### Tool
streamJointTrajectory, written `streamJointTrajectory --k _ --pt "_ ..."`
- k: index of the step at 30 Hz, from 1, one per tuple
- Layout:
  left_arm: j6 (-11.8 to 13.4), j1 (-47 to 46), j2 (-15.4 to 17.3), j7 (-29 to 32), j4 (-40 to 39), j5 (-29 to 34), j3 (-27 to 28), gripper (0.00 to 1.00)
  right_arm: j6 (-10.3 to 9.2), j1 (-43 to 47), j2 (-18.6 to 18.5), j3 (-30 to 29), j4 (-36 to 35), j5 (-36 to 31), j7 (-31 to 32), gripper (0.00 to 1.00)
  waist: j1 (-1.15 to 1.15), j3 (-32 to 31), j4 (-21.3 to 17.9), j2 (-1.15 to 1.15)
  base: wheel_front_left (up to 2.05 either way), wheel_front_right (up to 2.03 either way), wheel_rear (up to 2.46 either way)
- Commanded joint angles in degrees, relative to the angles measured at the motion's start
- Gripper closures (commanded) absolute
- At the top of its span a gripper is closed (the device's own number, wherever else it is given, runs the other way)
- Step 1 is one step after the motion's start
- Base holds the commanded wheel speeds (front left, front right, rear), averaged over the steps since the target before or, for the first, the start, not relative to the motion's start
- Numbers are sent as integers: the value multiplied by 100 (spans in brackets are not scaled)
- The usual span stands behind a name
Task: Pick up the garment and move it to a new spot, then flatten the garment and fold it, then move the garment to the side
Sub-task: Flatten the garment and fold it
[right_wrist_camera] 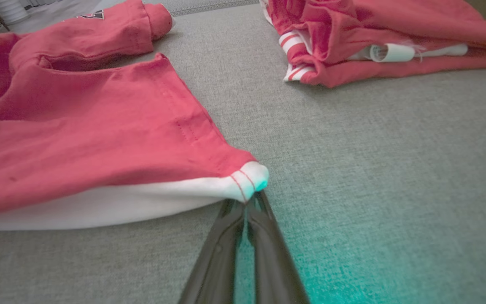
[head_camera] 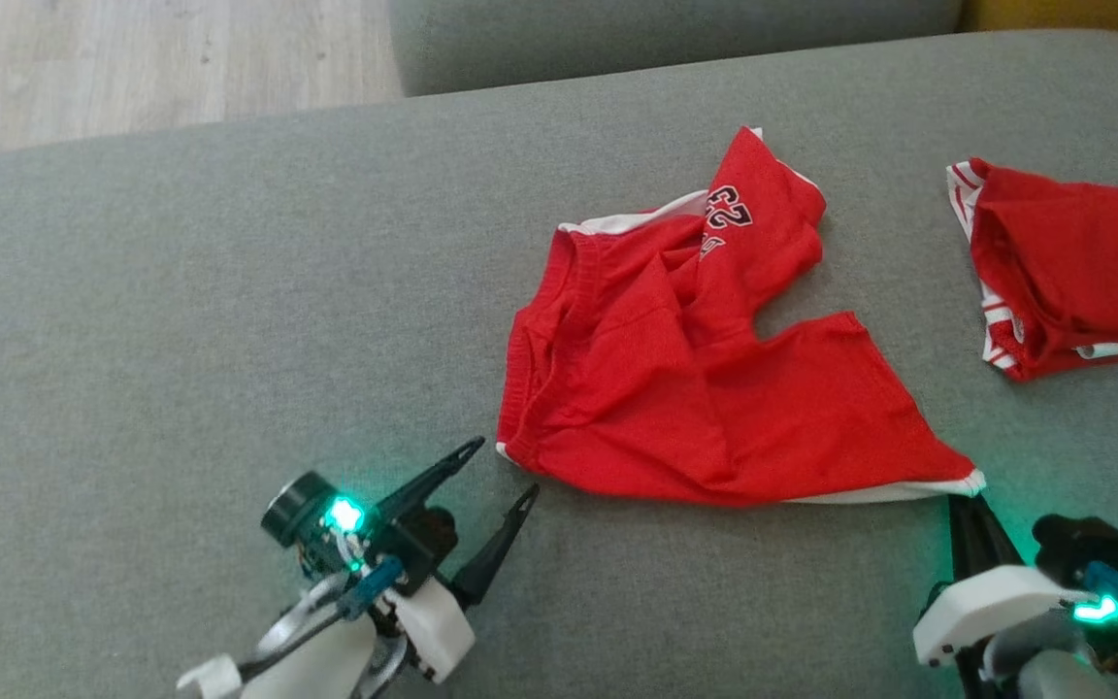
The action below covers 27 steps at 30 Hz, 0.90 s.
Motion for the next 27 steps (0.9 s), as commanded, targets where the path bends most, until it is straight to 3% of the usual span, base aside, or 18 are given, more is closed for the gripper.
streamJointTrajectory --k 1,13,15,17,18,27 --pt "13 -360 130 -5 -64 55 91 0 -4 -222 -39 142 -128 36 -61 100 0 31 -26 0 0 0 0" --pt "10 -1221 251 -68 667 -108 -779 0 -4 -407 -39 242 -43 28 -94 100 0 249 -207 0 0 0 0" --pt "10 -1291 259 -82 728 -193 -880 32 -4 -414 -39 255 -24 26 -107 100 0 255 -223 0 0 0 0" --pt "10 -1346 262 -98 751 -251 -939 57 -4 -420 -39 255 -1 21 -119 100 0 253 -228 0 0 0 0" --pt "9 -1374 267 -112 741 -296 -1024 100 -4 -430 -39 247 25 11 -127 100 0 249 -229 0 0 0 0" --pt "9 -1400 350 -135 521 -585 -1212 100 -4 -476 -39 135 87 -95 -134 100 0 130 -164 0 0 0 0"
